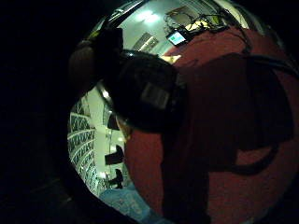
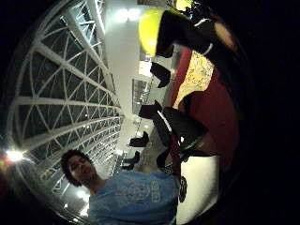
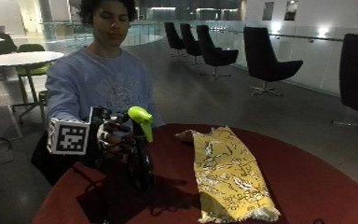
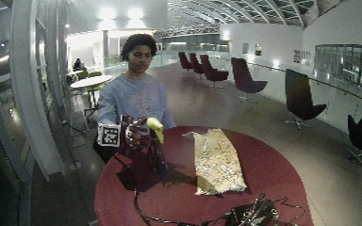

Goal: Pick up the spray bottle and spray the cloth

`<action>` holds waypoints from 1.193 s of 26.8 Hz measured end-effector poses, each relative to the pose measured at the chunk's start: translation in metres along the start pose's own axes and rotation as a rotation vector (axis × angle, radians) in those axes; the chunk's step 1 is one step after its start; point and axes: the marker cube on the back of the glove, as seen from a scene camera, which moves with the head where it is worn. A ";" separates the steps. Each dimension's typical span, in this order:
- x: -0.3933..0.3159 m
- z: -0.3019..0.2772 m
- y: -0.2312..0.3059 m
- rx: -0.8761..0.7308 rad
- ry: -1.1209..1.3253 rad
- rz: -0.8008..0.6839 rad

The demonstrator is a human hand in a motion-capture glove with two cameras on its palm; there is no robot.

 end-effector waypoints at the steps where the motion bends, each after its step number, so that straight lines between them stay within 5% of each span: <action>1: 0.003 0.001 -0.006 0.001 -0.001 0.014; 16: 0.024 0.038 -0.060 -0.008 -0.055 0.114; 26: 0.025 0.040 -0.063 0.098 0.020 0.069; 32: 0.008 0.039 -0.077 0.028 0.077 0.047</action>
